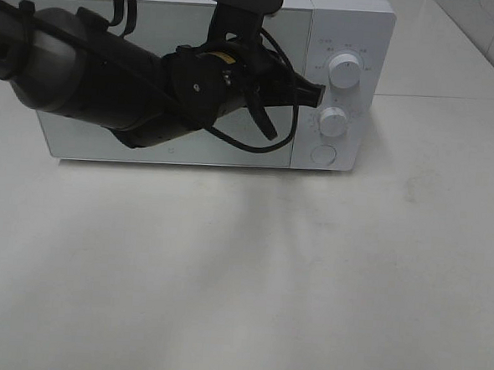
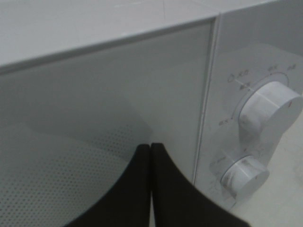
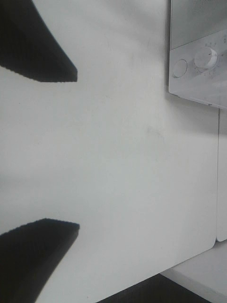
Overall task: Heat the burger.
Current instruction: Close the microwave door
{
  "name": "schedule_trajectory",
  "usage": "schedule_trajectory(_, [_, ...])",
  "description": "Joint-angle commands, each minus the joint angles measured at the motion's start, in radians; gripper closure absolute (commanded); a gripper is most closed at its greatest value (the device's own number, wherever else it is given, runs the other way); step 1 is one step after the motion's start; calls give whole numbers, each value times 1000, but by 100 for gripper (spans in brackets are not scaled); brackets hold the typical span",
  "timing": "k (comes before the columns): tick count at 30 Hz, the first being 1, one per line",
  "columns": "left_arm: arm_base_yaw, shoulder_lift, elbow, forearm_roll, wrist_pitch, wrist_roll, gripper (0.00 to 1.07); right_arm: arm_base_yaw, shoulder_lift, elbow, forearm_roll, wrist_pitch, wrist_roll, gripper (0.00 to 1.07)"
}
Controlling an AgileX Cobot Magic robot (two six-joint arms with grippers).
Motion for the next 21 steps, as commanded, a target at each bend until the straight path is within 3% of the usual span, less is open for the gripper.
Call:
schedule_trajectory(1, [43,-14,-18,-37,-86,14,107,-4,-27,-1,0,-6,-13,31])
schedule_trajectory(17, [-79,-111,146,-90,-14,24,107,-4,-27,-1,0,-6,-13,31])
schedule_trajectory(20, [-80,-126,163,-87,94,24,101,-4,-27,-1,0,-6,-13,31])
schedule_trajectory(21, [-80,-134,166,-87,190,24,84,-4,-27,-1,0,-6,-13,31])
